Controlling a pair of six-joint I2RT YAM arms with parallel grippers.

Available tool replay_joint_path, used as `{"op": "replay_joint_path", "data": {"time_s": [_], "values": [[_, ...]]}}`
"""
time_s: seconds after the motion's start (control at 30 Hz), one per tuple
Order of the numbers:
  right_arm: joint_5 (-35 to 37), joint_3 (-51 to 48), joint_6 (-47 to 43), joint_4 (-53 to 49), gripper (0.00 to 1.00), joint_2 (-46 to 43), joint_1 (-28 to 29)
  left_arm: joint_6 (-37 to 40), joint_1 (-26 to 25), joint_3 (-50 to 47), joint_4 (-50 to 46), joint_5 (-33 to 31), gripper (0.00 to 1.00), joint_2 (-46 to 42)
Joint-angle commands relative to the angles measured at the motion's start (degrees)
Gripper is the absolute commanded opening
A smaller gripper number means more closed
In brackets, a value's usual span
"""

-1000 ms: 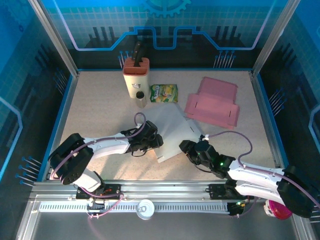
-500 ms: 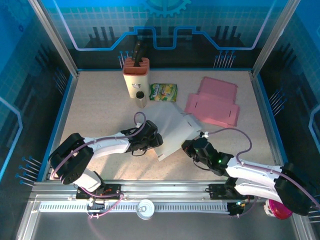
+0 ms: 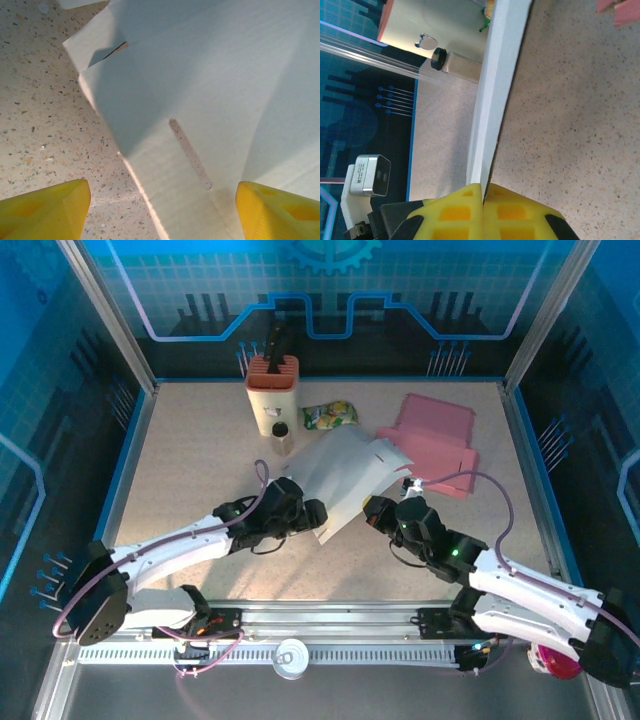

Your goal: Fold the paper box

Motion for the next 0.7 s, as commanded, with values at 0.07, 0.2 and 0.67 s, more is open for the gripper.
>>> {"op": "replay_joint_path", "data": {"time_s": [0.07, 0.2, 0.67], "values": [[0.43, 5.16, -7.26, -6.15, 0.0, -0.77, 0.11, 0.66, -0.32, 3.0, -8.11, -1.03, 0.79, -4.46], [-1.65, 7.2, -8.26, -7.27, 0.0, -0.67, 0.18, 0.44, -0.31, 3.79, -10.25, -2.31, 0.79, -6.61], [-4.91, 20.4, -3.88, -20.53, 0.0, -1.25, -5.37, 22.55, -8.73, 6.63, -8.8, -12.92, 0.61, -11.8]]}}
